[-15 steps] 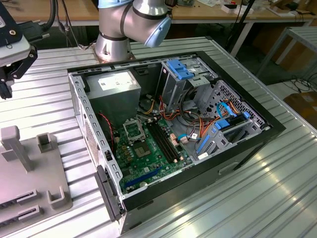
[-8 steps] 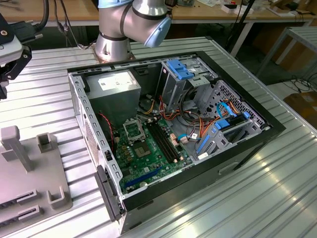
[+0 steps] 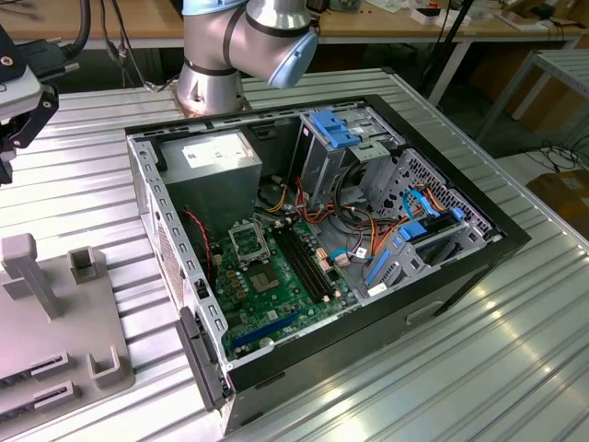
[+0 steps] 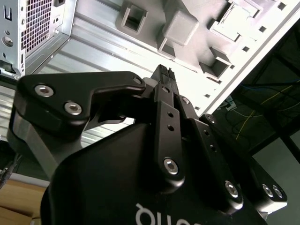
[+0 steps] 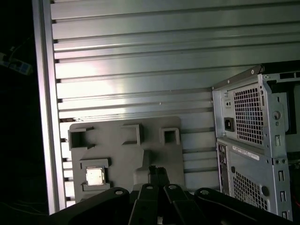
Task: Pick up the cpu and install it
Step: 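Reach for the cpu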
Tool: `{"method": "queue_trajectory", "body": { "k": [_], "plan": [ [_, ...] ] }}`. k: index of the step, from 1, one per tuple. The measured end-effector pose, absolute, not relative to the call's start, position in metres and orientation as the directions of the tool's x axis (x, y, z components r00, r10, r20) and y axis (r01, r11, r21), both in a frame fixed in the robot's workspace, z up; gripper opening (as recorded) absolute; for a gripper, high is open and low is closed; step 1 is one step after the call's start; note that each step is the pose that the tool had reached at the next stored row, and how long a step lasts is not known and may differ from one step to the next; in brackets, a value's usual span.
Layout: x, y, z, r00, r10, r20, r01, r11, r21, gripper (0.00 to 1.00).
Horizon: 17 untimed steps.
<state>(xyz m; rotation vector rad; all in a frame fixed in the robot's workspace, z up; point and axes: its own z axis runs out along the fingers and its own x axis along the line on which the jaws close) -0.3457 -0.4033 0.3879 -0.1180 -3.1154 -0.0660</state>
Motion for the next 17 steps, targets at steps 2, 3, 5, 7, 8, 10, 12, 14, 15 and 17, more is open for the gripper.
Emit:
{"method": "queue_trajectory", "body": {
  "k": [2, 3, 5, 7, 8, 10, 12, 14, 15, 17],
  "plan": [
    [-0.347, -0.405, 0.388, -0.997, 0.075, 0.025, 0.076, 0.996, 0.041, 0.11],
    [-0.347, -0.406, 0.388, -0.997, 0.075, 0.025, 0.076, 0.996, 0.041, 0.11],
    [-0.349, -0.408, 0.388, -0.997, 0.075, 0.025, 0.076, 0.996, 0.041, 0.11],
    [-0.351, -0.411, 0.388, -0.997, 0.075, 0.025, 0.076, 0.996, 0.041, 0.11],
    [-0.354, -0.413, 0.388, -0.997, 0.075, 0.025, 0.076, 0.996, 0.041, 0.11],
    [-0.356, -0.414, 0.388, -0.997, 0.075, 0.025, 0.076, 0.996, 0.041, 0.11],
    [-0.360, -0.414, 0.387, -0.997, 0.075, 0.025, 0.076, 0.996, 0.041, 0.11],
    [-0.362, -0.414, 0.387, -0.997, 0.075, 0.025, 0.076, 0.996, 0.041, 0.11],
    [-0.363, -0.414, 0.387, -0.997, 0.075, 0.025, 0.076, 0.996, 0.041, 0.11],
    [-0.363, -0.414, 0.387, -0.997, 0.075, 0.025, 0.076, 0.996, 0.041, 0.11]
  ]
}}
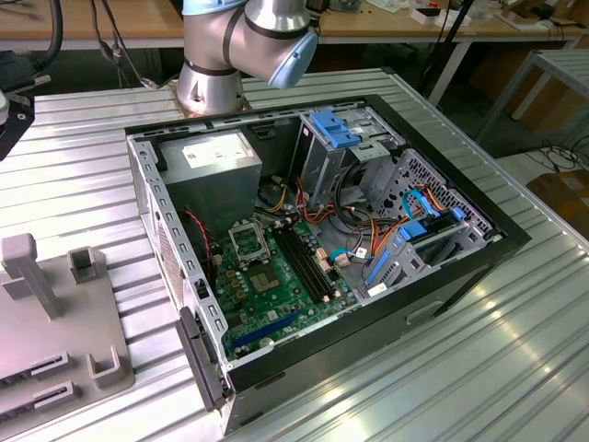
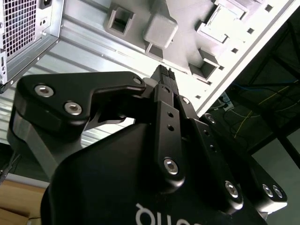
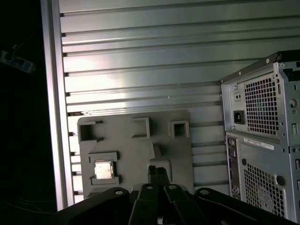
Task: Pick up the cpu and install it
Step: 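Reach for the cpu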
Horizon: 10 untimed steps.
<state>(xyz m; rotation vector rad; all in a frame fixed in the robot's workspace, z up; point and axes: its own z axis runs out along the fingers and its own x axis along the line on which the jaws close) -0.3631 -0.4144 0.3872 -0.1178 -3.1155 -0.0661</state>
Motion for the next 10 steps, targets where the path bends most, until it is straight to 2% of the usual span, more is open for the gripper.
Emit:
{"method": "queue_trajectory", "body": {
  "k": [10],
  "plan": [
    [-0.3648, -0.4143, 0.3872, -0.997, 0.075, 0.025, 0.076, 0.996, 0.041, 0.11]
  ]
}}
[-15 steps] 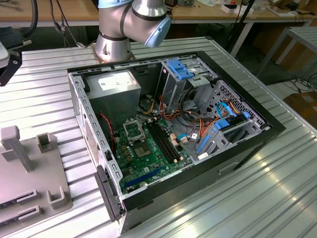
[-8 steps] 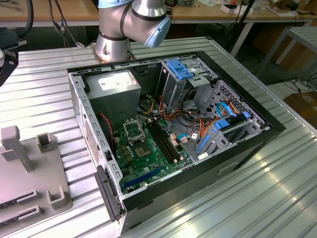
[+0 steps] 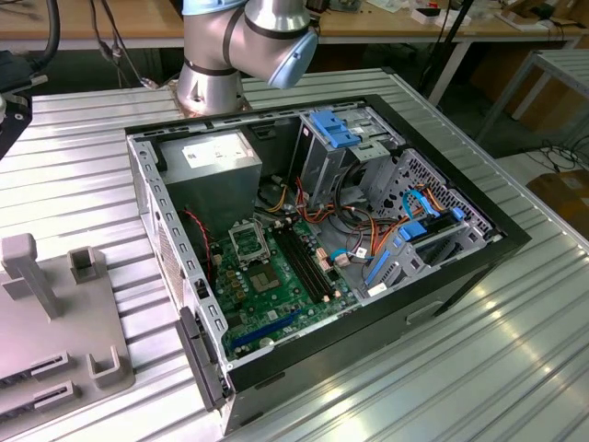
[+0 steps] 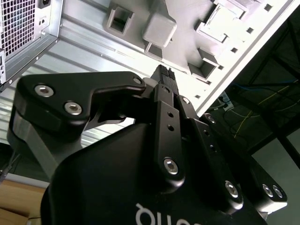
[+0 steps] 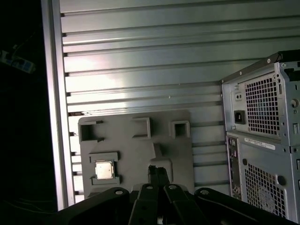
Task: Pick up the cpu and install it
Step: 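Reach for the cpu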
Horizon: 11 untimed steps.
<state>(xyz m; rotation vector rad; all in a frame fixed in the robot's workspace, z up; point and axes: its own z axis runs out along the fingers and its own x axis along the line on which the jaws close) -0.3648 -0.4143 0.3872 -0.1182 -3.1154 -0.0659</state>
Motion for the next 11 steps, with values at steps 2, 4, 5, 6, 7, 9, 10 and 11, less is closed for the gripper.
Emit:
{"method": "queue_trajectory", "body": {
  "k": [2, 4, 5, 6, 7, 9, 10, 11],
  "plan": [
    [-0.366, -0.414, 0.387, -0.997, 0.075, 0.025, 0.076, 0.996, 0.041, 0.11],
    [-0.367, -0.414, 0.387, -0.997, 0.075, 0.025, 0.076, 0.996, 0.041, 0.11],
    [-0.375, -0.414, 0.387, -0.997, 0.075, 0.025, 0.076, 0.996, 0.041, 0.11],
    [-0.383, -0.414, 0.387, -0.997, 0.075, 0.025, 0.076, 0.996, 0.041, 0.11],
    [-0.396, -0.414, 0.387, -0.997, 0.075, 0.025, 0.076, 0.996, 0.041, 0.11],
    [-0.404, -0.414, 0.387, -0.997, 0.075, 0.025, 0.076, 0.996, 0.041, 0.11],
    [-0.406, -0.414, 0.386, -0.997, 0.075, 0.025, 0.076, 0.996, 0.041, 0.11],
    [-0.409, -0.414, 0.386, -0.997, 0.075, 0.025, 0.076, 0.996, 0.041, 0.11]
  ]
}}
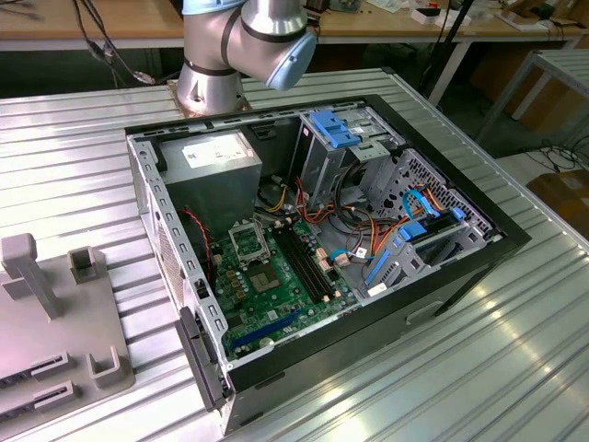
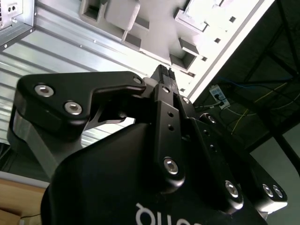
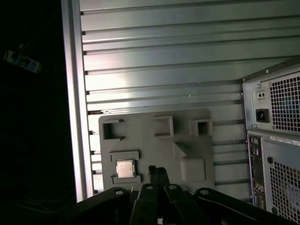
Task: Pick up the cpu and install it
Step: 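Reach for the cpu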
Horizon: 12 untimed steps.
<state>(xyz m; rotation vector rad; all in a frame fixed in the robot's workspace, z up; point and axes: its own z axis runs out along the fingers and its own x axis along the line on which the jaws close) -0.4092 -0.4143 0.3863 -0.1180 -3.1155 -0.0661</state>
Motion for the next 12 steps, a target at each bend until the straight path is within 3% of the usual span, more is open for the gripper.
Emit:
{"method": "queue_trajectory", "body": {
  "k": [12],
  "plan": [
    [-0.440, -0.424, 0.385, -0.997, 0.075, 0.025, 0.076, 0.996, 0.041, 0.11]
  ]
}}
